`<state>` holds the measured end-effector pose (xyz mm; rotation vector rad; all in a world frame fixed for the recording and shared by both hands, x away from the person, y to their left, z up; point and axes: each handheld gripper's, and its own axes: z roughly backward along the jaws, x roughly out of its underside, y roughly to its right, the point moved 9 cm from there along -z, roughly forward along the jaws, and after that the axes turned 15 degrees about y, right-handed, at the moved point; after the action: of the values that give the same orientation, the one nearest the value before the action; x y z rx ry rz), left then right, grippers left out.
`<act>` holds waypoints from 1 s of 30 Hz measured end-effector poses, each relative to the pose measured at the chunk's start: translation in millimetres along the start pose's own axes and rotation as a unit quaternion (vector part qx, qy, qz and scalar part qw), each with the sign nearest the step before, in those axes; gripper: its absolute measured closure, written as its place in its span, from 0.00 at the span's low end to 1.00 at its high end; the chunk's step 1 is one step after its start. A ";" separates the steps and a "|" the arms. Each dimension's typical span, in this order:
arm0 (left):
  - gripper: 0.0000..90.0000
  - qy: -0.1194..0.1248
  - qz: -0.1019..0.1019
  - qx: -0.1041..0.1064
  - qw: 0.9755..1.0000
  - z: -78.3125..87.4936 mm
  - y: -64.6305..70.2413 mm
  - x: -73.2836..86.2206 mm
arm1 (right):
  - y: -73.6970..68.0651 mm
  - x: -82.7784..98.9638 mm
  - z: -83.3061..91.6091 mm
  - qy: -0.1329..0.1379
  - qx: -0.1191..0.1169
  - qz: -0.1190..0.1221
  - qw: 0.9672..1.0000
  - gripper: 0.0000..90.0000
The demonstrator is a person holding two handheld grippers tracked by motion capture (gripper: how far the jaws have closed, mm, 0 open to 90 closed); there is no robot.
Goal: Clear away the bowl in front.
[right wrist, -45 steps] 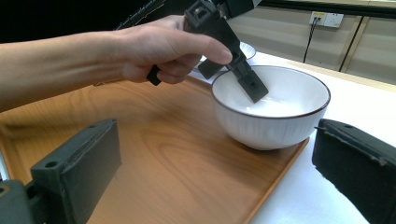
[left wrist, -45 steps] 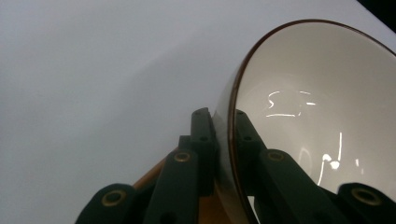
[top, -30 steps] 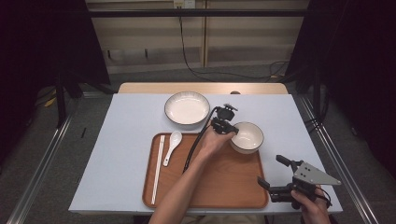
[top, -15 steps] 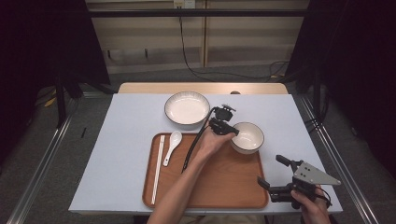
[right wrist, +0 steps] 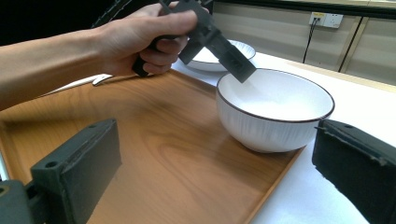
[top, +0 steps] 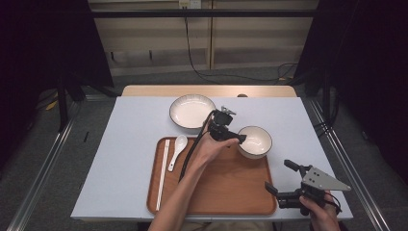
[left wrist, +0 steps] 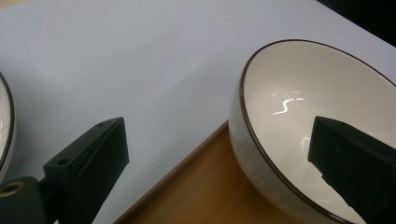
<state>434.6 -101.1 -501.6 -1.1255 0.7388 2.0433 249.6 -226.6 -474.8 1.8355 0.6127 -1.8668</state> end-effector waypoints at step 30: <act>0.05 0.074 0.016 -0.065 0.995 76.1 -56.9 7.6 | 1.7 -0.4 1.1 0.000 0.008 -0.005 1.000 0.01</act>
<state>439.0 -8.0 -481.5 -1.3587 0.7080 2.0771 249.7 -228.6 -474.4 1.8464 0.6095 -1.8823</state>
